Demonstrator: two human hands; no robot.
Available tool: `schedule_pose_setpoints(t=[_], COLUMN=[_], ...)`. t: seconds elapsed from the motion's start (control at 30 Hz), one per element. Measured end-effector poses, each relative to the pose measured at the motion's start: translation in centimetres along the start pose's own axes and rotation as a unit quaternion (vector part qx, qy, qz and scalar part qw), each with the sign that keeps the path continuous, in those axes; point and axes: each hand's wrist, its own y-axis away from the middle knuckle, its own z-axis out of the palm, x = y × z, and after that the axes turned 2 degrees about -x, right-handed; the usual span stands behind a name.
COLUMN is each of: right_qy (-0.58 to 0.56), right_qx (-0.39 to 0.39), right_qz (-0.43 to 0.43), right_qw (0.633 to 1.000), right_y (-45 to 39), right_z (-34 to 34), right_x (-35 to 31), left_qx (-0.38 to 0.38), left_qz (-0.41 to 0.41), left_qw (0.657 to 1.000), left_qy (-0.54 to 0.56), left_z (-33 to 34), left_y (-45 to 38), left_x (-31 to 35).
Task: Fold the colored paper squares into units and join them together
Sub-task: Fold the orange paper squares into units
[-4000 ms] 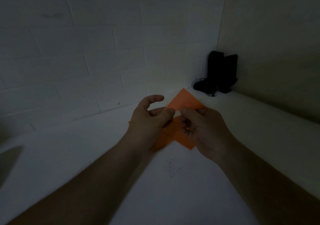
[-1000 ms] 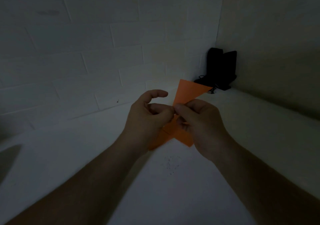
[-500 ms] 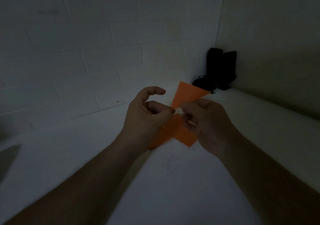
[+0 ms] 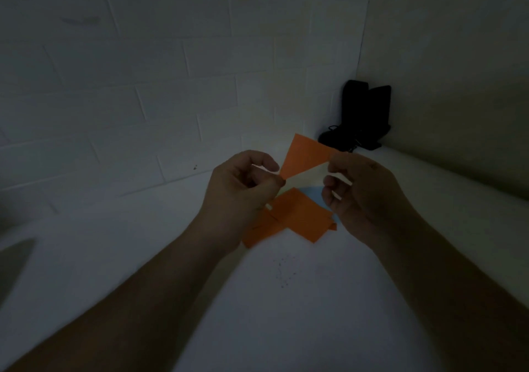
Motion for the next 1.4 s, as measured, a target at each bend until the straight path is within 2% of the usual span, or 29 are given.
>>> schedule_pose_setpoints(t=[0.23,0.37,0.53,0.67,0.77,0.87,0.93,1.03,1.1,1.17,1.27,1.4], right_qy=[-0.036,-0.024,0.030,0.138,0.203,0.321,0.412,0.537,0.543,0.524,0.483,0.451], right_qx=[0.049,0.058,0.025,0.047,0.052,0.021,-0.006,-0.060,-0.093,-0.088,-0.067,-0.073], right_qz=[0.047,0.057,0.081,0.038,-0.031,-0.148,-0.212,-0.324,-0.356,-0.341,-0.280,-0.259], right_qw=[0.997,0.996,0.996,0.989,0.977,0.935,0.886,0.777,0.755,0.775,0.827,0.851], right_y=[-0.2,-0.3,0.1,0.0,-0.1,0.1,0.5,0.7,0.7,0.8,0.9,1.5], right_z=[0.0,-0.1,0.1,0.6,0.7,0.6,0.3,0.1,0.2,0.4,0.4,0.9], right_x=[0.6,0.5,0.4,0.5,0.6,0.7,0.9,1.1,1.3,1.4,1.4,1.3], left_qx=[-0.009,-0.007,0.066,0.079,0.086,0.080,0.081,0.049,0.020,-0.006,-0.031,-0.035], left_qz=[-0.004,0.043,0.087,0.045,0.011,-0.006,-0.011,-0.021,-0.037,-0.051,-0.070,-0.080], left_qw=[1.000,0.993,0.983,0.991,0.995,0.996,0.995,0.994,0.996,0.997,0.997,0.996], left_qy=[-0.005,-0.109,-0.146,-0.095,-0.043,-0.044,-0.063,-0.096,-0.085,-0.062,-0.013,0.005], left_z=[0.4,0.1,0.0,-0.2,-0.3,-0.2,-0.2,0.0,0.3,0.5,0.7,0.5], left_y=[0.3,0.4,0.1,-0.3,-0.3,-0.3,-0.3,-0.1,0.1,0.2,0.2,0.0], left_x=[0.1,-0.2,-0.8,-0.7,-0.6,-0.4,-0.4,-0.7,-0.8,-0.7,-0.4,-0.4])
